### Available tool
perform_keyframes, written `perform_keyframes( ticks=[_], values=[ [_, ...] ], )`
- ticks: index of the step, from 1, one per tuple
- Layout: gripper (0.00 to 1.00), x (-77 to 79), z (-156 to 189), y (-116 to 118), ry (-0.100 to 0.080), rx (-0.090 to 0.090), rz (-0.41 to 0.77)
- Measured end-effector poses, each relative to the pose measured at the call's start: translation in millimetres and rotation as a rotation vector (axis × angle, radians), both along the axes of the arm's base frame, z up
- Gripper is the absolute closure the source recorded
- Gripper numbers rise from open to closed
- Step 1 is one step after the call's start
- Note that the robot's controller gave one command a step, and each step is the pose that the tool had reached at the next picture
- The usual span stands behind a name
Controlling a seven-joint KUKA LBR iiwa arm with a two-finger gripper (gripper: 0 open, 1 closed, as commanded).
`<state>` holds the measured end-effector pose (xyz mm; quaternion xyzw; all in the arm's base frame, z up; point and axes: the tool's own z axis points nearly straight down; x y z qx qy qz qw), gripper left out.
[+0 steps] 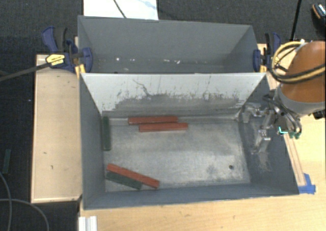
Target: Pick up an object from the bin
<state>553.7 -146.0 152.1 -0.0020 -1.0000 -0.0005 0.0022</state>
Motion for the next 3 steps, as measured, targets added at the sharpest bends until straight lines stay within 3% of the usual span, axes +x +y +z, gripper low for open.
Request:
perform_keyframes(
  ticks=[1,2,3],
  values=[
    [1.00,2.0,4.1,0.4,-0.007,-0.002,0.007],
    [1.00,-50.0,-15.6,24.7,0.000,0.001,0.033],
    [1.00,19.5,-84.8,99.1,-0.008,0.004,0.085]
  ],
)
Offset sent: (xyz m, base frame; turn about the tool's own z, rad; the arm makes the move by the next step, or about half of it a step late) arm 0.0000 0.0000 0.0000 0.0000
